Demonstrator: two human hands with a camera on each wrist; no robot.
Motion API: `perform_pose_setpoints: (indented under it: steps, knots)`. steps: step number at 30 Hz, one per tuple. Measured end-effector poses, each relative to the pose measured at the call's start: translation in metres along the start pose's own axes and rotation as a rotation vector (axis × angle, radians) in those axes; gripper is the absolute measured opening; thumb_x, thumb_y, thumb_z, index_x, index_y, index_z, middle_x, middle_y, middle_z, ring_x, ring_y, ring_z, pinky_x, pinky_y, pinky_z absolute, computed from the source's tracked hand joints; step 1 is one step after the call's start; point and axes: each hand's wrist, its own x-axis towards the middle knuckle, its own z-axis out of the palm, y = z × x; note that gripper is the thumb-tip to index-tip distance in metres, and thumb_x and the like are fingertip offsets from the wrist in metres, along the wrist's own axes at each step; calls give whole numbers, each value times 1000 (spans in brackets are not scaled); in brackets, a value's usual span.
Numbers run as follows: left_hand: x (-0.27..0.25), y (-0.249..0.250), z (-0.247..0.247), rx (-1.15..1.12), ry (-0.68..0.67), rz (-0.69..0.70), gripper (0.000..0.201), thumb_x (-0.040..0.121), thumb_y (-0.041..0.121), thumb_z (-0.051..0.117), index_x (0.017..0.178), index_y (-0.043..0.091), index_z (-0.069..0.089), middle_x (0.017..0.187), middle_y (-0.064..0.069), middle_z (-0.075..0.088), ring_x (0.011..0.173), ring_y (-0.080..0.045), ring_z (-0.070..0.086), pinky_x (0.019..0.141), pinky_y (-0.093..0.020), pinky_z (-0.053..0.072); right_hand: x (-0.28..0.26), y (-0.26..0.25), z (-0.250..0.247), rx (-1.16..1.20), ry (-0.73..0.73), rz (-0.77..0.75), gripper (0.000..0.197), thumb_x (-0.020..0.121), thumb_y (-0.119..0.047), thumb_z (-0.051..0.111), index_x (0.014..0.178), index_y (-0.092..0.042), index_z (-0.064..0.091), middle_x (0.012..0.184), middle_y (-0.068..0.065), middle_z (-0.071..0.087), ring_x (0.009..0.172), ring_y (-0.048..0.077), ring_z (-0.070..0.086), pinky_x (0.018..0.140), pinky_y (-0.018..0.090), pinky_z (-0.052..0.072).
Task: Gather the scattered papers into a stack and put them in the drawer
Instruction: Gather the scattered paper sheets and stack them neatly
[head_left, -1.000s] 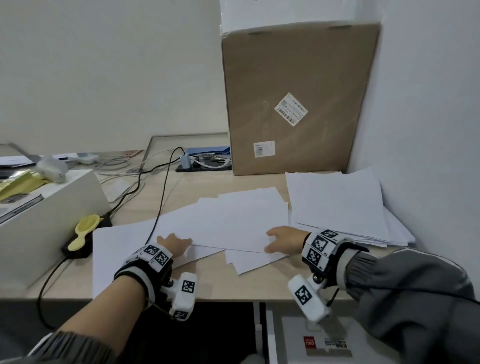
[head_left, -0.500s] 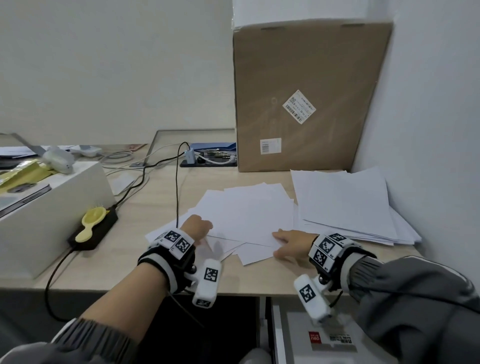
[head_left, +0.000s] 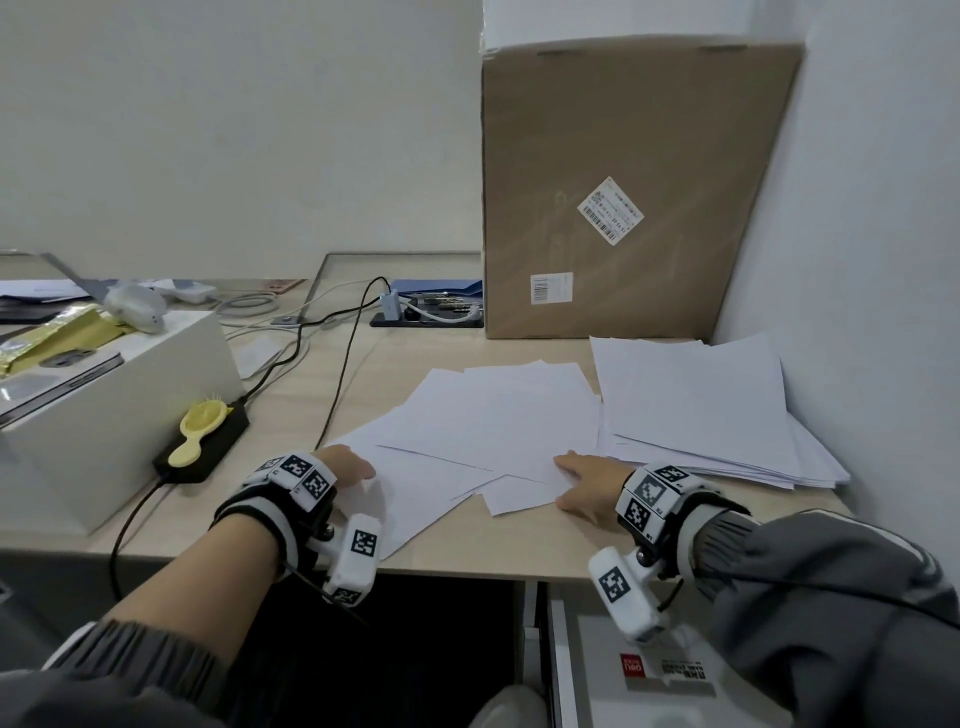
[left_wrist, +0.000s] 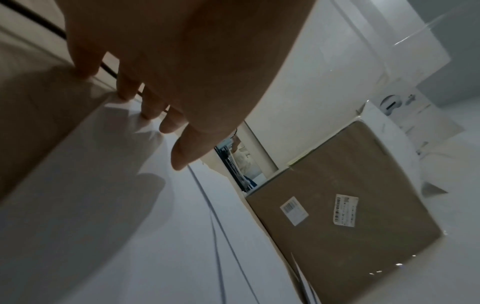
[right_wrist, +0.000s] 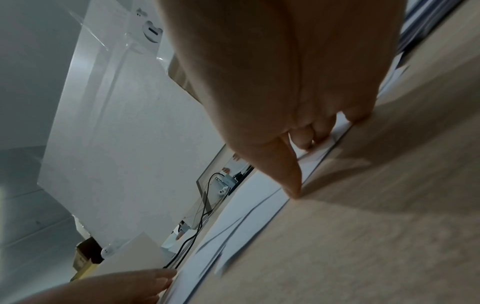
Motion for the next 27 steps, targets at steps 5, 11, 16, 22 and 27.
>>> perform_pose_setpoints:
  steps: [5,11,16,22,27]
  knots:
    - [-15,15,2,20,-82,79,50,98,35,46,136,4,44,139,-13,48,128,-29,47,104,-35,40,-2,-11,5,81,5,-34,59,93,-21,51,146,-9,29,155,7,24,140,23,30,111,30,26]
    - [-21,24,9,-144,-176,91,30,95,31,51,117,9,53,115,-4,57,99,-19,58,76,-30,47,-5,-20,19,400,24,-167,46,92,-20,56,137,-15,46,145,2,40,134,17,39,106,29,39]
    - [-18,24,10,-80,-70,123,24,98,28,45,92,7,55,102,-10,57,90,-24,56,72,-28,38,-5,-11,14,364,166,-52,51,91,-17,53,140,-15,39,145,5,40,134,21,38,98,24,33]
    - [-21,43,29,-294,-46,116,59,95,25,53,143,0,30,142,-16,45,121,-31,51,95,-35,43,-6,-21,22,47,-18,-8,54,89,-28,53,137,-10,35,143,13,34,137,32,28,109,38,30]
    - [-18,53,20,-328,-44,92,50,91,28,57,131,-2,47,130,-18,56,114,-33,58,78,-29,43,-4,-20,27,282,112,-145,47,89,-18,56,135,-13,48,143,3,46,132,16,43,109,27,33]
